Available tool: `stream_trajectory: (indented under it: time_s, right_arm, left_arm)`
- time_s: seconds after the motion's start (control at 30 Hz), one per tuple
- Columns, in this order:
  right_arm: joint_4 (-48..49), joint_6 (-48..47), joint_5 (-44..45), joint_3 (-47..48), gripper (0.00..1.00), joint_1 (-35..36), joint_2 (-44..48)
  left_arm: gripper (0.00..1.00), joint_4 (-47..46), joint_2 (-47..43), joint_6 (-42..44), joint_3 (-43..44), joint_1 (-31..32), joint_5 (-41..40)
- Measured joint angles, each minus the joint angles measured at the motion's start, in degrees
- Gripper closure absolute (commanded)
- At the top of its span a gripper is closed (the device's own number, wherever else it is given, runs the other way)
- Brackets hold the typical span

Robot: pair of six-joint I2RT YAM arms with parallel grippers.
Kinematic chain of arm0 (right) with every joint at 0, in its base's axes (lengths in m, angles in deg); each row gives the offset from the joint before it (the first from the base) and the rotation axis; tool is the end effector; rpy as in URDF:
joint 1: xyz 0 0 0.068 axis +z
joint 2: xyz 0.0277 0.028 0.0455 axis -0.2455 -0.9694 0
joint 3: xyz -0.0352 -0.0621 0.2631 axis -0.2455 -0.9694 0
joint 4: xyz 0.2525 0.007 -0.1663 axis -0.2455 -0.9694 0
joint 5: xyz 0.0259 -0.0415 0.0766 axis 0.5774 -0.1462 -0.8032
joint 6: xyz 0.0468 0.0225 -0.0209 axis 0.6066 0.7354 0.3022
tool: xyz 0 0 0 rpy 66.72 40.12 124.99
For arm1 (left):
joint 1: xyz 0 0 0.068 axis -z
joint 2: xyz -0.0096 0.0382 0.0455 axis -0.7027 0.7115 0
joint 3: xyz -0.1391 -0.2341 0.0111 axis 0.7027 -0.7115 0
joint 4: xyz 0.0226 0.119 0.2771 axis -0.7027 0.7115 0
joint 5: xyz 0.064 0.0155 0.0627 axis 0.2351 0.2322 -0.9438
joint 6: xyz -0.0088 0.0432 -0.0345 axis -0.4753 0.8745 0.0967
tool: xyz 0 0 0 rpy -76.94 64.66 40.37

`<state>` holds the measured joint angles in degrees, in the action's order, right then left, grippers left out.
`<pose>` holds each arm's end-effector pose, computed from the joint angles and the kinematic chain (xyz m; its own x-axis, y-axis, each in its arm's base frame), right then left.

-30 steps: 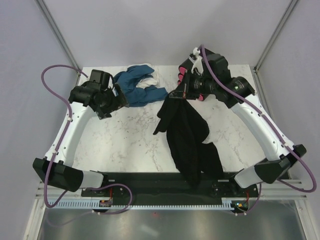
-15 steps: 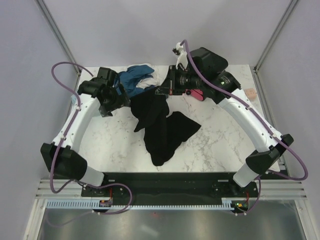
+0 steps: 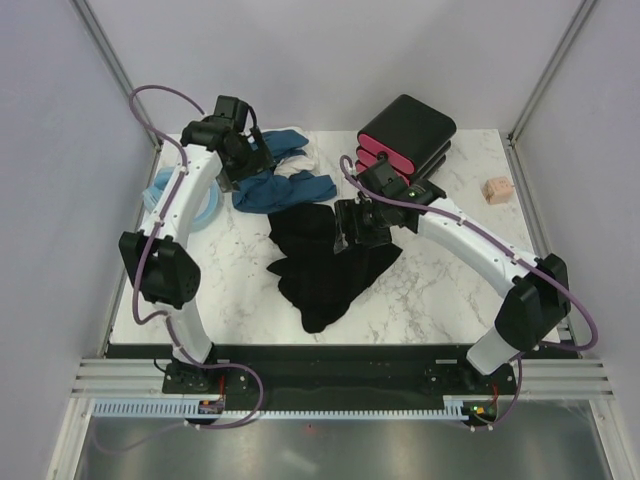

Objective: Fold and stack the t-shirts

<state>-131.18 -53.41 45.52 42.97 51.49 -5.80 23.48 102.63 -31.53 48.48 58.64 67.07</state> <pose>0.2982 0.2388 0.2975 -0.9095 -0.1455 -0.3895 -0.3171 0.8486 0.4235 0.4186 -0.1003 0.3540 -0.7680 -0.4367 -0.4686 -0.3573 0.8992 -0.2523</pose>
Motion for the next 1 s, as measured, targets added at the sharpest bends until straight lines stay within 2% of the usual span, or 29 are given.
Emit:
stream_trajectory:
  time_s: [0.23, 0.27, 0.33, 0.47, 0.8, 0.9, 0.93, 1.0]
  right_arm:
    - [-1.2, -1.0, 4.3, 3.5, 0.19, -1.3, 1.1]
    - [-1.5, -1.0, 4.7, 5.2, 0.17, -1.7, 1.1]
    - [-1.4, -1.0, 5.9, 10.6, 0.02, -2.6, 1.3]
    - [-1.5, -1.6, 7.6, 17.2, 0.12, -4.5, 2.9]
    - [-1.8, -1.5, 11.5, 17.5, 0.08, -5.6, 10.5]
    - [-2.3, -1.0, 11.7, 15.7, 0.08, -5.6, 10.1]
    - [-2.6, -0.9, 11.9, 15.2, 0.08, -5.6, 10.1]
    - [-3.0, -0.5, 12.2, 14.4, 0.08, -5.6, 10.1]
  left_arm:
    - [0.01, 0.7, 10.8, 1.6, 11.5, 0.0, 0.3]
    - [0.01, 0.7, 12.9, 1.9, 13.4, 0.0, 0.5]
    - [0.02, 0.6, 17.4, 2.2, 16.6, -0.2, 0.5]
    - [0.03, 1.0, 25.0, 2.6, 21.9, -0.8, 0.5]
    - [0.11, 0.3, 34.7, 4.2, 27.5, -1.5, 2.6]
    - [0.30, 0.0, 38.2, 4.9, 28.6, -1.5, 4.0]
    - [0.43, -0.1, 39.5, 5.1, 29.0, -1.5, 4.5]
    - [0.62, 0.0, 41.4, 5.3, 29.7, -1.6, 4.9]
